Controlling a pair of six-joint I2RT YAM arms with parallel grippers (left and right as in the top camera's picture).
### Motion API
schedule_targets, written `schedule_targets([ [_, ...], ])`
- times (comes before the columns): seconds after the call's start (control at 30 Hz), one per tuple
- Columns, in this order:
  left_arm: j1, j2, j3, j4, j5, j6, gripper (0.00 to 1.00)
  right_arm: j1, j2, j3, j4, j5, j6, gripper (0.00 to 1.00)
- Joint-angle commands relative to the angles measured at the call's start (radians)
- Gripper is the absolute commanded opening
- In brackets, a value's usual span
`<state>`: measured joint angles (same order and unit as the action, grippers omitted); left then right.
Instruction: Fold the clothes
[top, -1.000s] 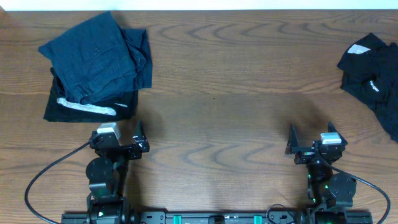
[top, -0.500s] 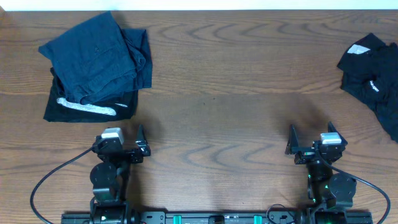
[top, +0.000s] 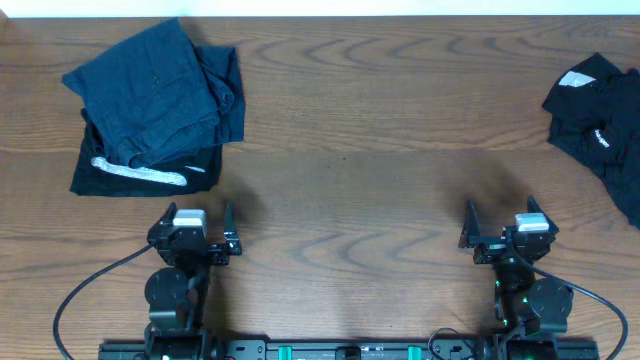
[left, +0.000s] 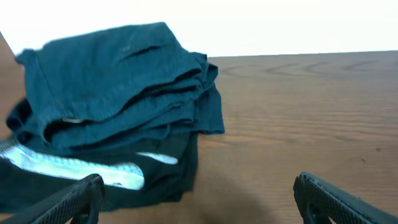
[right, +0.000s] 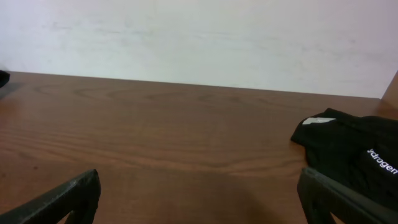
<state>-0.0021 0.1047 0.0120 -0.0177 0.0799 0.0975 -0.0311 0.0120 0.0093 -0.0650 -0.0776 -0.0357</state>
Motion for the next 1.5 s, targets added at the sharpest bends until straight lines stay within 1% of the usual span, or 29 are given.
schedule_targets([
  [0.0, -0.004, -0.033, -0.008, -0.046, 0.011, 0.097, 0.98, -0.014, -0.007, -0.004, -0.003, 0.003, 0.013, 0.99],
  [0.23, -0.004, -0.103, -0.008, -0.046, 0.009, 0.115, 0.98, -0.014, -0.007, -0.004, -0.003, 0.003, 0.013, 0.99],
  [1.47, -0.004, -0.103, -0.008, -0.045, 0.009, 0.115, 0.98, -0.014, -0.007, -0.004, -0.002, 0.003, 0.013, 0.99],
])
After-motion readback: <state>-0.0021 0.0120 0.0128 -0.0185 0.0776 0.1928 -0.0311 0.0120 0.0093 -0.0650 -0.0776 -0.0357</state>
